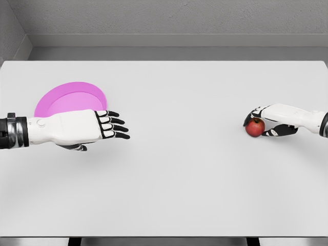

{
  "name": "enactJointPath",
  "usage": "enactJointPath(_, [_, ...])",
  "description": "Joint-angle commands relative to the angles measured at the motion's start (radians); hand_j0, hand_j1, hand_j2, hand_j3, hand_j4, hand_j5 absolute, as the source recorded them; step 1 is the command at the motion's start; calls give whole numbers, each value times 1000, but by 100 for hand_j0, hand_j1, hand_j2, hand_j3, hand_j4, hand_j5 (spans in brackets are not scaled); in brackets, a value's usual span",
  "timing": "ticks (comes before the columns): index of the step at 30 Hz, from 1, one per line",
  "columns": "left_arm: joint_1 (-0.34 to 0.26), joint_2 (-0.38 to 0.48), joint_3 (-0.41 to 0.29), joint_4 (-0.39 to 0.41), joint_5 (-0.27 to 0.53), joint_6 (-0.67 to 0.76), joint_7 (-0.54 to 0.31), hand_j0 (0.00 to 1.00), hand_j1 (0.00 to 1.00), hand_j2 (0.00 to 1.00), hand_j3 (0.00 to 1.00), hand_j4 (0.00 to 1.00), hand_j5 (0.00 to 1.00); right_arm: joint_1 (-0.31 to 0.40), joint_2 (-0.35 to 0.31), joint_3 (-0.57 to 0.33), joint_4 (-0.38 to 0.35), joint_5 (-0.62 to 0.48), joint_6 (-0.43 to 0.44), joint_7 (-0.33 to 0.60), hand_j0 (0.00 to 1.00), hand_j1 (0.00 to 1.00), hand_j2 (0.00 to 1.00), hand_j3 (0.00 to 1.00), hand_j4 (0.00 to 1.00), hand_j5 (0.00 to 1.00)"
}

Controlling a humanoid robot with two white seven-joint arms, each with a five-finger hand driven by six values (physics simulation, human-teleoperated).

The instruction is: Put the apple on the plate with both arms

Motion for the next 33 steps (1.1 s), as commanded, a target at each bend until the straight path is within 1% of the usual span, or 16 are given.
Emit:
enactJointPath(1, [0, 1, 1, 0, 6, 1, 0, 100, 100, 100, 100, 100, 100, 0, 0, -2, -1, -10, 2, 0, 57, 57, 57, 57, 57, 57])
enactJointPath(10, [0, 1, 1, 0, 6, 1, 0, 100, 100, 100, 100, 100, 100, -11, 12, -4, -5, -40, 2, 0, 51, 51, 51, 51, 51, 51])
enactJointPath(11, [0, 1, 1, 0, 6, 1, 2, 100, 100, 100, 100, 100, 100, -11, 14, -4, -13, -50, 2, 0, 51, 51, 51, 51, 51, 51])
enactJointPath(13, [0, 1, 1, 0, 6, 1, 0, 100, 100, 100, 100, 100, 100, -17, 17, -4, -83, -73, 2, 0, 51, 51, 51, 51, 51, 51])
enactJointPath(15, [0, 1, 1, 0, 6, 1, 0, 100, 100, 100, 100, 100, 100, -47, 84, 37, -119, -73, 2, 0, 49, 49, 49, 49, 49, 49])
enactJointPath(17, [0, 1, 1, 0, 6, 1, 0, 100, 100, 100, 100, 100, 100, -112, 193, 129, -114, -70, 2, 0, 49, 49, 49, 49, 49, 49])
enactJointPath(19, [0, 1, 1, 0, 6, 1, 0, 100, 100, 100, 100, 100, 100, -144, 265, 162, -76, -61, 2, 0, 49, 49, 49, 49, 49, 49])
enactJointPath(22, [0, 1, 1, 0, 6, 1, 0, 100, 100, 100, 100, 100, 100, -153, 264, 160, -65, -61, 2, 0, 50, 50, 50, 50, 50, 50])
enactJointPath(23, [0, 1, 1, 0, 6, 1, 0, 100, 100, 100, 100, 100, 100, -153, 258, 139, -54, -63, 2, 0, 51, 51, 51, 51, 51, 51])
enactJointPath(24, [0, 1, 1, 0, 6, 1, 2, 100, 100, 100, 100, 100, 100, -153, 244, 107, -36, -72, 2, 0, 63, 63, 63, 63, 63, 63])
enactJointPath(25, [0, 1, 1, 0, 6, 1, 2, 100, 100, 100, 100, 100, 100, -155, 224, 27, -24, -78, 2, 0, 85, 85, 85, 85, 85, 85])
enactJointPath(26, [0, 1, 1, 0, 6, 1, 0, 100, 100, 100, 100, 100, 100, -155, 183, -34, -24, -78, 2, 0, 93, 93, 93, 93, 93, 93])
enactJointPath(27, [0, 1, 1, 0, 6, 1, 0, 100, 100, 100, 100, 100, 100, -155, 169, -50, -24, -78, 2, 0, 100, 100, 100, 100, 100, 100])
enactJointPath(29, [0, 1, 1, 0, 6, 1, 2, 100, 100, 100, 100, 100, 100, -146, 166, -56, -21, -78, 2, 0, 100, 100, 100, 100, 100, 100])
enactJointPath(32, [-2, -5, 1, 0, 6, 1, 0, 100, 100, 100, 100, 100, 100, -141, 123, -73, -7, -76, 2, 0, 100, 100, 100, 100, 100, 100])
enactJointPath(33, [-9, -36, 1, 1, 8, 1, -34, 100, 100, 100, 100, 100, 100, -141, 104, -76, -4, -76, 2, 0, 100, 100, 100, 100, 100, 100])
